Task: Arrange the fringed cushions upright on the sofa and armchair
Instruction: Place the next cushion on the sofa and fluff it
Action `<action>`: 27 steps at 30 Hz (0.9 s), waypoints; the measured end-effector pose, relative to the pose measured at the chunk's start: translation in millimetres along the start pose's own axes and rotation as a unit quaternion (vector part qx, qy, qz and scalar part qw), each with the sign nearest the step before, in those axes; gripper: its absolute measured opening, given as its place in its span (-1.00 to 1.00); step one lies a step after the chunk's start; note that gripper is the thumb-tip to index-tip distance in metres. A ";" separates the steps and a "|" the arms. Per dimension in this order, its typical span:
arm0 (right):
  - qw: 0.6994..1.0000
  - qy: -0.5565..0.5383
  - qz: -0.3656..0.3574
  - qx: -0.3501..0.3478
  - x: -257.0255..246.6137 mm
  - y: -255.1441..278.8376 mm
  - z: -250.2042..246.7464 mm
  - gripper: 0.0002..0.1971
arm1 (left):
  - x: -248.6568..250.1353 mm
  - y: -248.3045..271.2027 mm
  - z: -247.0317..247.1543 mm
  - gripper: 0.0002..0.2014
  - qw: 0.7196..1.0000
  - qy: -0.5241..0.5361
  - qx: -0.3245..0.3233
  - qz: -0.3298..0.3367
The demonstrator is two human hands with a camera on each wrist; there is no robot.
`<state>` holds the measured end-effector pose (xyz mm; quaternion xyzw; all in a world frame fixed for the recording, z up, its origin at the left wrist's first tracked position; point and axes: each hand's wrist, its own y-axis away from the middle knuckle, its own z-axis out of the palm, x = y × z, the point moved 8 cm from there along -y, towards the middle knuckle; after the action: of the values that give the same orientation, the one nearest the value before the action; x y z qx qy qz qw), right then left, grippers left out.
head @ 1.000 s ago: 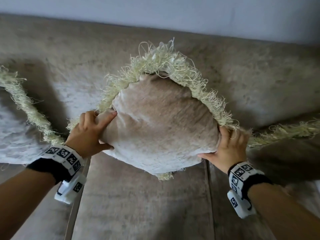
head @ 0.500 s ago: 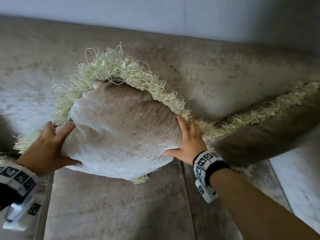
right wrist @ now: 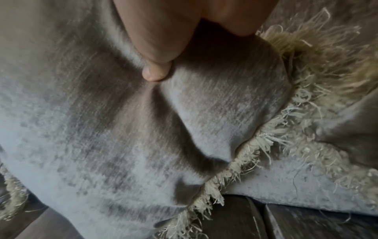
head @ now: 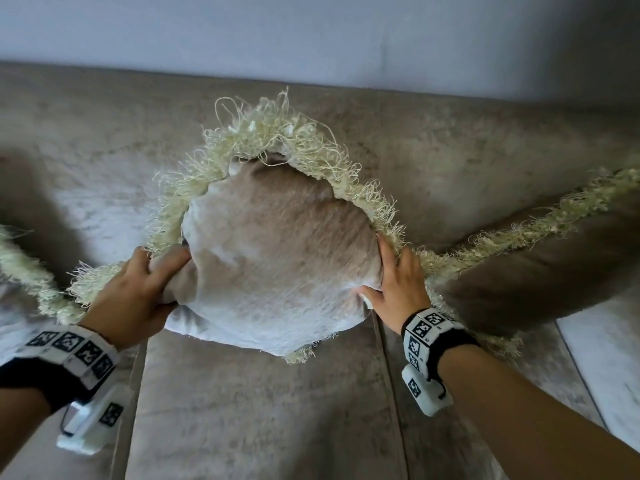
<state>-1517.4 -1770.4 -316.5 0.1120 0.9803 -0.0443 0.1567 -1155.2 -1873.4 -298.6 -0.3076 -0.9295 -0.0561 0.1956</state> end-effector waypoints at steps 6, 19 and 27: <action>1.000 0.020 -0.016 -0.008 5.0 2.8 -5.7 0.03 | 6.5 -5.1 -25.9 -0.03 0.998 -0.043 0.006 0.034; 0.996 0.090 0.001 0.012 29.5 -9.7 36.1 0.04 | -24.3 -34.2 25.9 -0.04 0.988 -0.137 0.037 -0.067; 0.990 0.134 0.036 0.003 30.3 -4.0 32.4 0.03 | -33.0 -30.9 29.1 0.06 0.987 -0.138 0.029 -0.080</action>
<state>-1536.7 -1772.0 -356.6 0.1527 0.9876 -0.0264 0.0255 -1158.8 -1909.8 -337.9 -0.2309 -0.9705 -0.0014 0.0691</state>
